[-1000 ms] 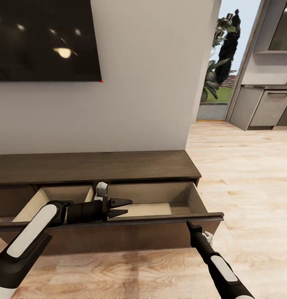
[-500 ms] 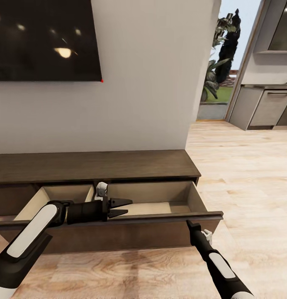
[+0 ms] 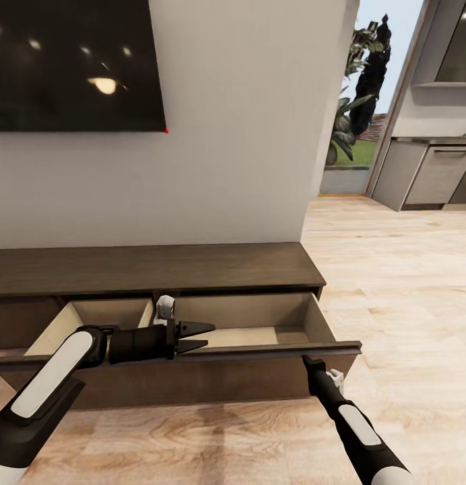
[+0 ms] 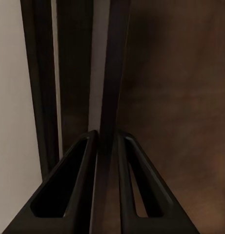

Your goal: Place each of the two pumpkins and all three candles from the living room inside a cabinet in the living room (use any cabinet), then make sure every cabinet is closed, and position the cauldron so it is next to a table in the living room.

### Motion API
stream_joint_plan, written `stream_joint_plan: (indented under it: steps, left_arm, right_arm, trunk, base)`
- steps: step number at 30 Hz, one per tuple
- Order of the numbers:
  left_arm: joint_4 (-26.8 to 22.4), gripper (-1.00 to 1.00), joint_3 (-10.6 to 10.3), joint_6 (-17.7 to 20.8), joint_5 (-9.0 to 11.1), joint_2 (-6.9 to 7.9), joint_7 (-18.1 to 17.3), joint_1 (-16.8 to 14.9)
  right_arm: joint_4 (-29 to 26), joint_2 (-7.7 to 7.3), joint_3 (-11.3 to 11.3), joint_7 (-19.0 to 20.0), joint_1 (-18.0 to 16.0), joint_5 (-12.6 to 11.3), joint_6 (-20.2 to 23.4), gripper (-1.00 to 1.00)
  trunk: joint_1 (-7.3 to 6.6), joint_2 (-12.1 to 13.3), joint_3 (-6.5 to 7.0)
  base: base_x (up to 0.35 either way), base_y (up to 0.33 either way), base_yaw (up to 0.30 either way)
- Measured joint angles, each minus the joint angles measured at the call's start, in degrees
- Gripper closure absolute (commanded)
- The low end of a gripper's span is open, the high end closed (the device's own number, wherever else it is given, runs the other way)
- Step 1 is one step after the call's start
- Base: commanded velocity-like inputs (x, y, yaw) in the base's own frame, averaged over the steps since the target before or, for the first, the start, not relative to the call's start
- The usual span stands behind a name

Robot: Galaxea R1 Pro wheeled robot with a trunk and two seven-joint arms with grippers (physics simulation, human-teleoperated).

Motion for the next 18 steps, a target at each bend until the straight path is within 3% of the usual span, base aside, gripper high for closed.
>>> stream_joint_plan:
  steps: [1,2,3,18]
  left_arm:
    - [0.0,-1.0,0.0,0.0,0.0,0.0,0.0,0.0]
    - [0.0,-1.0,0.0,0.0,0.0,0.0,0.0,0.0]
    - [0.0,-1.0,0.0,0.0,0.0,0.01,0.0,0.0]
    - [0.0,-1.0,0.0,0.0,0.1,0.0,0.0,0.0]
  right_arm:
    - [0.0,0.0,0.0,0.0,0.0,0.0,0.0,1.0]
    - [0.0,0.0,0.0,0.0,0.0,0.0,0.0,-1.0]
    - [-0.1,0.03,0.4,3.5,2.1,0.0,1.9,-1.0]
    - [-0.1,0.02,0.4,3.6,2.2,0.0,2.0,-1.0]
  trunk:
    - [0.0,0.0,0.0]
    - [0.0,0.0,0.0]
    - [-0.02,0.0,-0.02]
    - [-0.01,0.0,-0.01]
  base:
    - [0.0,0.0,0.0]
    - [0.0,0.0,0.0]
    - [0.0,0.0,0.0]
    - [-0.026,0.0,0.0]
